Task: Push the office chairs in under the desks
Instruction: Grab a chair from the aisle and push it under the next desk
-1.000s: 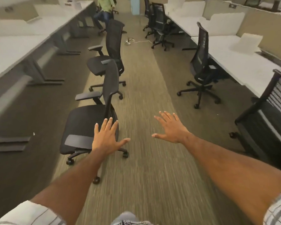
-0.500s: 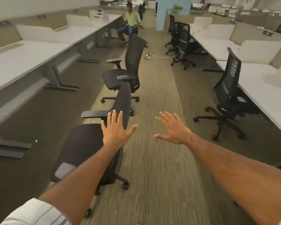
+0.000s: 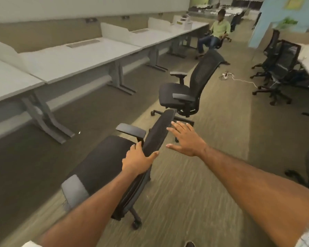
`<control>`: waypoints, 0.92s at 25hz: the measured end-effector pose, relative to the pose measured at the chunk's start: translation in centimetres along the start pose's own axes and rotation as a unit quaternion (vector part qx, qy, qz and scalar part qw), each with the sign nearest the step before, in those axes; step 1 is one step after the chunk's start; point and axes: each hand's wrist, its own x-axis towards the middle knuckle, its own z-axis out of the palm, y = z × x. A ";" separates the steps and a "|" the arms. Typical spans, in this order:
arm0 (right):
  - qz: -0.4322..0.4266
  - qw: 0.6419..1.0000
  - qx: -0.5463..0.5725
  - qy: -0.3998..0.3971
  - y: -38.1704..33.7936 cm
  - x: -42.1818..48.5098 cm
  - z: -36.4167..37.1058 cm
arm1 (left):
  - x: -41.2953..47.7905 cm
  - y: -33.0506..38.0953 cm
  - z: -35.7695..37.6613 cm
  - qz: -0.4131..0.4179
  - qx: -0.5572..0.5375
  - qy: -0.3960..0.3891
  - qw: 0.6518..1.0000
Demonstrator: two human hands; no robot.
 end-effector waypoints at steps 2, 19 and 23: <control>-0.044 0.999 -0.002 -0.001 1.9 3.1 0.8 | -0.1 0.0 0.7 -0.049 -0.037 -0.001 0.998; -0.316 0.946 -0.002 -0.074 6.2 16.2 2.4 | 0.6 2.6 1.4 -0.108 -0.007 -0.003 0.994; -0.407 0.910 -0.029 -0.073 8.1 19.6 2.2 | 0.9 3.3 1.7 -0.152 0.007 0.029 0.988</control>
